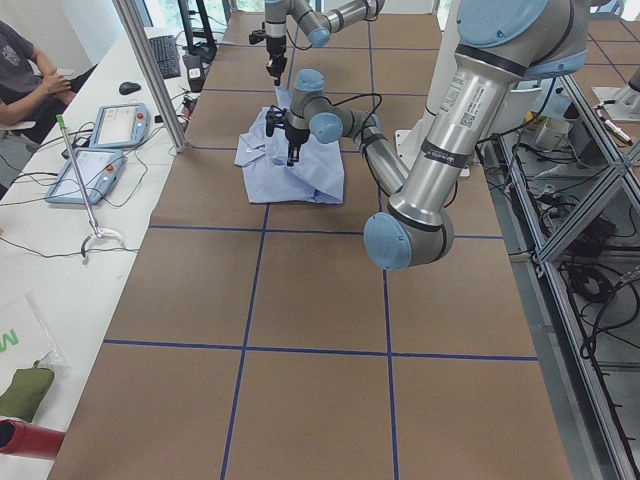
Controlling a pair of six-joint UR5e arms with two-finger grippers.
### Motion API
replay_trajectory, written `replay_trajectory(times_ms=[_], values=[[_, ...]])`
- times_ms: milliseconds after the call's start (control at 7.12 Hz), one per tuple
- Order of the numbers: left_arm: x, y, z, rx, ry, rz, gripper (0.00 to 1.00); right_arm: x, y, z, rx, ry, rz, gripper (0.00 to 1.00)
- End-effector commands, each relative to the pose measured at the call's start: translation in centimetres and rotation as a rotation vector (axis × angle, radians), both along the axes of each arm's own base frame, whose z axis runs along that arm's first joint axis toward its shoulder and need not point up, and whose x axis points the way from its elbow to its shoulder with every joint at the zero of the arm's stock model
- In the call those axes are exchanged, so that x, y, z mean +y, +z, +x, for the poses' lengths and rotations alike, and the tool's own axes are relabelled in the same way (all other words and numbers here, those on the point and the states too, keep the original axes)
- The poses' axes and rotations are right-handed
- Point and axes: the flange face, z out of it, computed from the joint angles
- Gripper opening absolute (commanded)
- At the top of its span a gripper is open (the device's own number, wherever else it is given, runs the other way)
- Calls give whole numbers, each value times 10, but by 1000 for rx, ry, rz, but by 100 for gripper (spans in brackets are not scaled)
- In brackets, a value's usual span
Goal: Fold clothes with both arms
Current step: 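Lay the hem down at the collar and open both grippers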
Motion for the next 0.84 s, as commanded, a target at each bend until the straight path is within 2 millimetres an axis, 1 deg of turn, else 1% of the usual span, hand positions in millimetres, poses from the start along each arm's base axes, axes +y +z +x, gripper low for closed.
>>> replay_trajectory(times_ms=[0, 140, 281, 421, 562, 702], values=[[-40, 26, 5, 32, -13, 8, 0, -33, 11, 0, 5, 13, 8, 0], [-50, 32, 3, 49, -24, 22, 0, -45, 24, -3, 7, 18, 7, 0], [-59, 33, 0, 55, -37, 29, 0, -54, 33, -5, 14, 23, -3, 0], [-69, 35, -1, 62, -47, 37, 0, -60, 36, -9, 21, 22, -12, 0], [-76, 41, 1, 66, -52, 41, 0, -61, 41, -10, 27, 22, -18, 0], [-85, 50, 10, 63, -50, 38, 0, -62, 44, -10, 32, 21, -20, 0]])
